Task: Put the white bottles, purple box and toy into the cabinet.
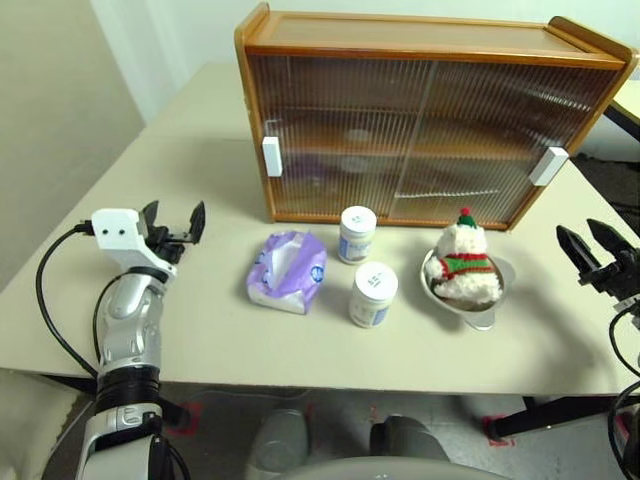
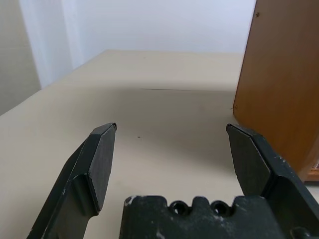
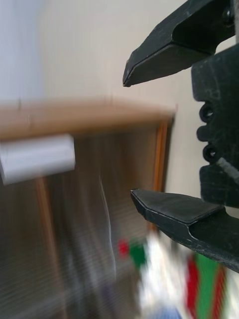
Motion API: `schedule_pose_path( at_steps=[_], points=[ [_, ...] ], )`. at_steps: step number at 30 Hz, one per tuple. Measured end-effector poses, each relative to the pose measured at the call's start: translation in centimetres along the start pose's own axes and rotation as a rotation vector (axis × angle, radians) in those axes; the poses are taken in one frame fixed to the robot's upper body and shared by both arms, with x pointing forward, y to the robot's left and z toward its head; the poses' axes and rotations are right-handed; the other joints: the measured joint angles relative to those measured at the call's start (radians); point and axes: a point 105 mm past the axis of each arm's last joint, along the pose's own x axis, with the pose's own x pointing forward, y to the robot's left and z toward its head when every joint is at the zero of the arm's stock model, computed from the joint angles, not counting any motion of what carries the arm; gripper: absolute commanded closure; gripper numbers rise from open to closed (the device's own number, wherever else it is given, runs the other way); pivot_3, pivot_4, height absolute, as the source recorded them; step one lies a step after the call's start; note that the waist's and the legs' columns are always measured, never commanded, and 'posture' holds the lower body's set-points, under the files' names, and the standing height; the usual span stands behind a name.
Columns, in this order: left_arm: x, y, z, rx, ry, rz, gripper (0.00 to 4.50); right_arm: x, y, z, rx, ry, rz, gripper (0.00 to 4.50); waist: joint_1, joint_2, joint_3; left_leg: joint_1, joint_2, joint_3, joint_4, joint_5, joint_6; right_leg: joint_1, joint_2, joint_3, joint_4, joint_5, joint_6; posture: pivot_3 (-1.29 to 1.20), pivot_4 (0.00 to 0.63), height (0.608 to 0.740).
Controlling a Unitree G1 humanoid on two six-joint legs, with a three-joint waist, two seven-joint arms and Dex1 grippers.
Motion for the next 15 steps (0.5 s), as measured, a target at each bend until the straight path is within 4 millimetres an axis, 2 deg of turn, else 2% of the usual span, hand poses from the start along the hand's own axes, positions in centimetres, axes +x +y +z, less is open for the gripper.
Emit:
schedule_pose_path(
  at_steps=[2,5,11,15],
  points=[
    [0.2,-0.1,0.3,-0.001,-0.012,-0.012,0.0,0.5,2.5,0.2,0.003,0.01,0.155,0.05,0.0,0.0,0.0,0.0,0.001,-0.001,0.0,0.0,0.0,0.0,0.0,-0.001,0.0,0.0,0.0,0.21,0.0,0.74],
    [0.2,-0.3,0.7,-0.013,-0.029,-0.034,0.59,1.1,7.3,0.7,0.03,0.058,0.442,0.0,0.0,0.002,0.001,0.0,0.001,-0.002,0.0,0.0,-0.001,0.0,0.0,-0.003,0.001,0.0,0.0,0.21,0.0,0.74],
    [0.8,-1.9,3.2,0.009,-0.088,-0.169,2.92,3.1,12.4,3.5,0.069,0.002,0.654,0.0,0.001,0.003,0.001,-0.001,0.0,-0.003,0.0,-0.001,-0.001,0.0,0.001,-0.006,0.001,-0.001,-0.001,0.2,0.0,0.74],
    [1.4,-4.2,4.6,0.03,-0.122,-0.279,4.46,4.2,14.9,3.9,0.085,-0.025,0.725,0.0,0.004,0.003,0.002,-0.002,-0.001,-0.004,0.001,0.0,-0.001,0.0,0.001,-0.008,0.0,-0.001,-0.001,0.2,0.0,0.74]
  ],
)
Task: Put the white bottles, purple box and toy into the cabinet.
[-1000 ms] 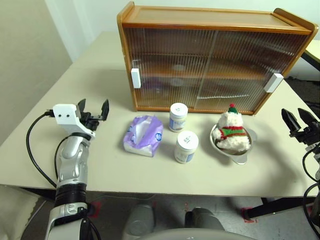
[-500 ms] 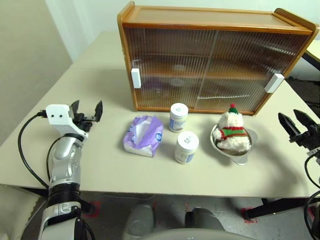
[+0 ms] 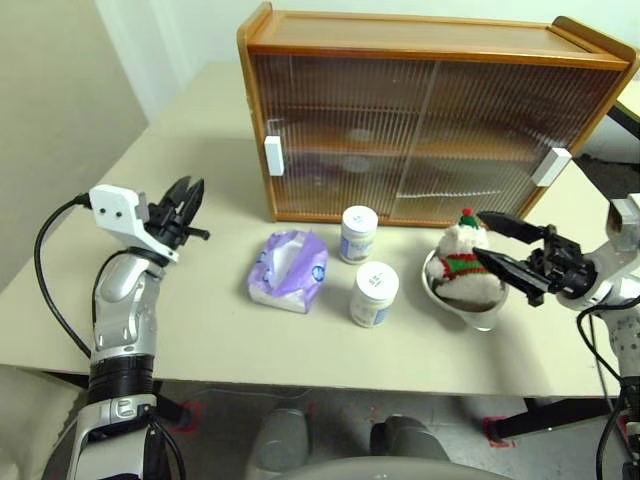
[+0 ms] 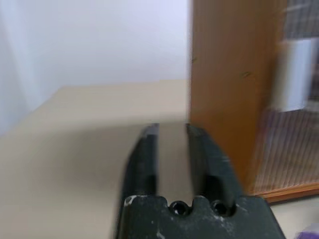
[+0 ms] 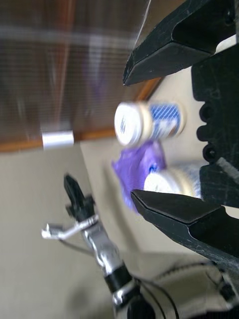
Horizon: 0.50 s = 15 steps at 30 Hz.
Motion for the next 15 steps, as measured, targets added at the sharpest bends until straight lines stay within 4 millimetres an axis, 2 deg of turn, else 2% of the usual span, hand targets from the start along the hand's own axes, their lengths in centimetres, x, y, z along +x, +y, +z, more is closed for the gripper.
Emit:
schedule_pose_path(
  at_steps=[4,15],
  points=[
    [1.2,-1.2,0.9,0.017,-0.012,-0.051,4.46,1.1,0.1,-0.2,0.009,-0.019,0.008,0.0,0.0,0.0,0.0,-0.001,-0.001,-0.001,0.0,0.0,0.0,0.0,0.0,0.0,0.0,0.0,0.0,0.21,0.0,0.74],
    [4.0,-3.8,1.9,0.079,-0.016,-0.162,4.46,1.9,0.8,-1.0,0.009,0.002,0.057,0.0,0.0,0.0,0.0,-0.002,-0.003,-0.005,0.001,0.001,0.001,0.0,0.0,-0.002,0.001,0.0,0.0,0.2,0.0,0.74]
  ],
)
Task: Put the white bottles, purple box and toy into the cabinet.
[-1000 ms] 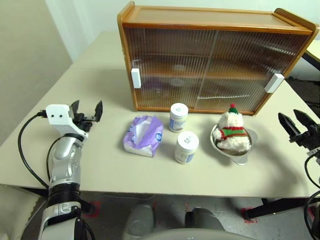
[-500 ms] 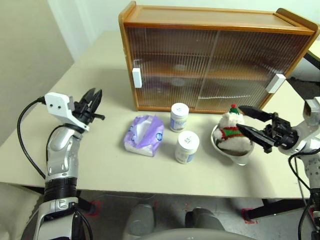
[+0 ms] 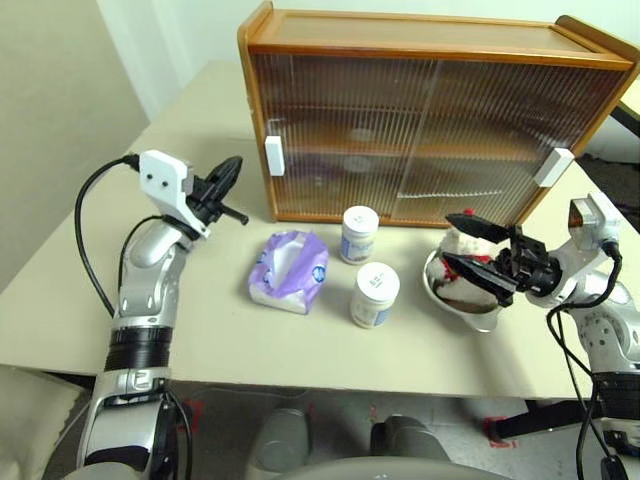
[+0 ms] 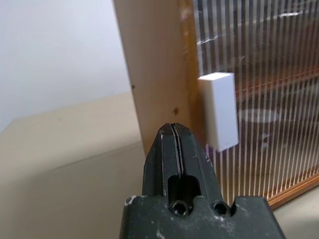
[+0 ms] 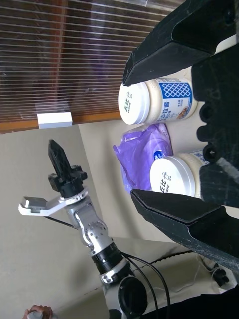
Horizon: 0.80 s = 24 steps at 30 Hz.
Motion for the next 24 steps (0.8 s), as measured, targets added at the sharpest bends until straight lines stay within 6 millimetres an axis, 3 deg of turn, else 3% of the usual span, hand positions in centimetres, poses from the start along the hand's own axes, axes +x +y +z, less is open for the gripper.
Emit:
schedule_pose_path(
  at_steps=[7,12,24],
  points=[
    [1.3,-0.8,-0.9,0.004,0.027,-0.025,4.46,1.2,0.4,0.9,-0.044,-0.007,0.032,0.0,-0.002,0.0,0.0,-0.001,0.0,-0.001,0.0,0.001,0.002,0.0,0.0,-0.001,0.0,0.0,0.0,0.18,0.0,0.74],
    [2.3,-0.6,-1.0,0.008,0.031,-0.018,4.46,1.3,0.4,0.9,-0.053,-0.001,0.022,0.0,0.0,0.0,0.0,-0.004,-0.001,-0.003,0.002,0.002,0.003,-0.001,0.0,-0.002,0.0,0.0,0.0,0.16,0.0,0.74],
    [3.5,-2.4,-1.6,-0.007,0.021,-0.057,4.46,1.5,0.1,1.1,-0.066,0.003,-0.012,0.0,0.025,0.0,0.0,-0.011,-0.004,-0.011,0.007,0.003,0.005,-0.002,-0.002,-0.009,0.0,0.001,0.001,0.15,0.0,0.74]
  ],
)
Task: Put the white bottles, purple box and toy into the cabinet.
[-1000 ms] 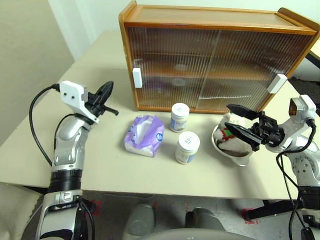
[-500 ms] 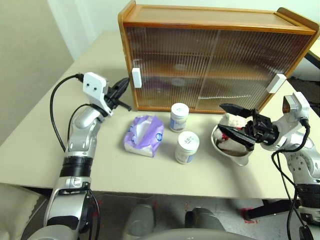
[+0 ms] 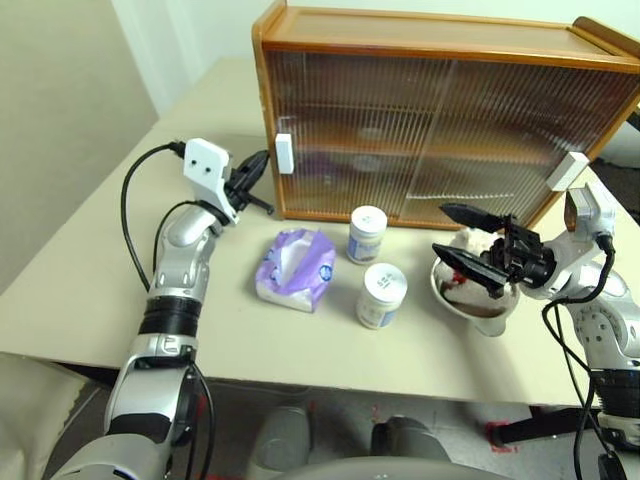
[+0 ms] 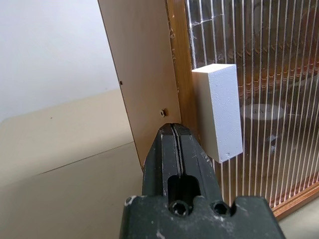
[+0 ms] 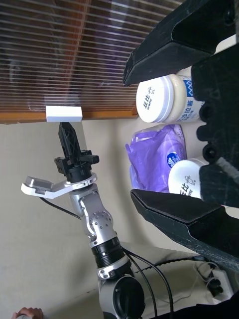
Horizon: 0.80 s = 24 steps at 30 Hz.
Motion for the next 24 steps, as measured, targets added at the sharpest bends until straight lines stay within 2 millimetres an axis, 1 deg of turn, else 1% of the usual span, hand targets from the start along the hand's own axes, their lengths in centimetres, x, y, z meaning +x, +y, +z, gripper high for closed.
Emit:
schedule_pose_path(
  at_steps=[4,9,13,16,24],
  points=[
    [0.1,-0.3,-0.1,-0.001,0.0,-0.008,4.46,0.1,0.0,0.0,-0.005,0.002,0.002,0.0,0.004,0.0,0.0,-0.003,0.0,-0.003,0.005,0.0,0.0,0.0,-0.001,-0.005,0.001,0.0,0.0,0.15,0.0,0.74],
    [0.2,-0.7,0.1,0.003,-0.004,-0.03,4.46,0.3,0.0,0.2,-0.014,-0.002,0.009,0.0,0.004,0.0,0.0,-0.003,0.0,-0.004,0.007,-0.002,-0.002,0.002,-0.002,-0.007,0.001,0.001,0.0,0.16,0.0,0.74],
    [0.4,-1.5,0.4,0.007,-0.018,-0.061,4.46,0.5,0.0,0.3,-0.018,-0.002,0.018,0.0,-0.001,0.0,0.0,-0.003,0.001,-0.004,0.008,-0.002,-0.002,0.002,-0.002,-0.007,0.001,0.001,0.0,0.16,0.0,0.74],
    [0.5,-1.7,0.5,0.006,-0.021,-0.064,4.46,0.5,-0.1,0.4,-0.022,-0.001,0.022,0.0,-0.004,0.001,0.001,-0.002,0.001,-0.004,0.008,0.0,0.001,0.002,-0.001,-0.007,0.002,0.001,0.0,0.17,0.0,0.74],
    [0.8,-2.4,0.3,-0.006,-0.021,-0.087,4.46,0.7,-0.1,0.6,-0.031,-0.004,0.033,0.0,-0.001,0.001,0.001,-0.003,0.001,-0.004,0.008,0.0,0.002,0.002,0.0,-0.007,0.001,0.001,0.0,0.16,0.0,0.74]
  ],
)
